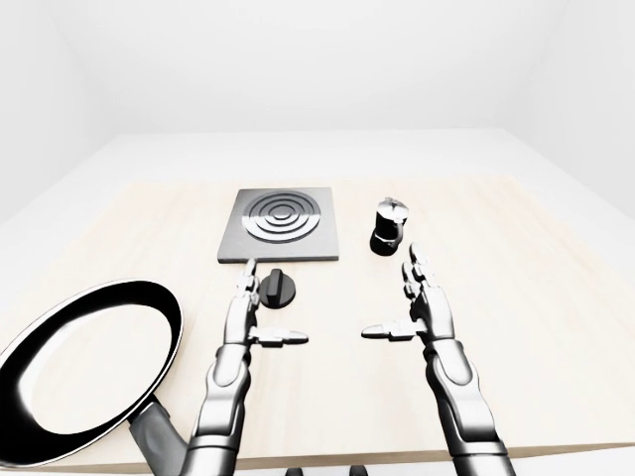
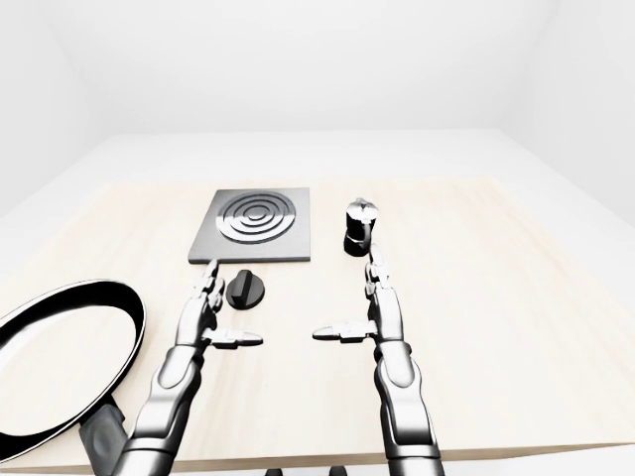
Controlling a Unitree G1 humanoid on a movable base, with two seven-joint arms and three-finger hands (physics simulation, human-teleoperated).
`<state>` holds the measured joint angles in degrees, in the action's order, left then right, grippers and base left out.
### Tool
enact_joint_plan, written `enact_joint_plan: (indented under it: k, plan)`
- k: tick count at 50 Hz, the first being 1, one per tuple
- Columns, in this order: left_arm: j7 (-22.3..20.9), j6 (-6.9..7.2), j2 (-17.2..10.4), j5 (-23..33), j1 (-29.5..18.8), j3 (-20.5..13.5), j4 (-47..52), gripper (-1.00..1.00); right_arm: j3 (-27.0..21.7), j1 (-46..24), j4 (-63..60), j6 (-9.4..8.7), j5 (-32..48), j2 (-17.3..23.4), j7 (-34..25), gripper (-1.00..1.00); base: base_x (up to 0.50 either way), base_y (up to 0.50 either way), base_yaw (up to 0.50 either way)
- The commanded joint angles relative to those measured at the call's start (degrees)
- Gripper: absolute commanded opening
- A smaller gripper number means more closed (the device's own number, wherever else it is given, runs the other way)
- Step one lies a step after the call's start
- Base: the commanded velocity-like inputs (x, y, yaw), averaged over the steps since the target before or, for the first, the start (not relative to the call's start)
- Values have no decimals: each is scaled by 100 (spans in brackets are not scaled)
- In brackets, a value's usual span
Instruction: Turn on the stove.
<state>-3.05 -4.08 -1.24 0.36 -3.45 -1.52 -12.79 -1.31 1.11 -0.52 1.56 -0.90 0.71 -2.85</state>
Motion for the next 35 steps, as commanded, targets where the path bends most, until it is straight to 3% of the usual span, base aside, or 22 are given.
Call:
enact_joint_plan:
  k: [1,35]
  plan:
    - [-11,-47,19,76,-33,62,-172,100,2,-1,3,-12,1,0,-3,100,0,0,0]
    - [-65,-92,93,224,-6,211,-420,100,-4,8,-24,-35,-4,1,-4,100,0,0,0]
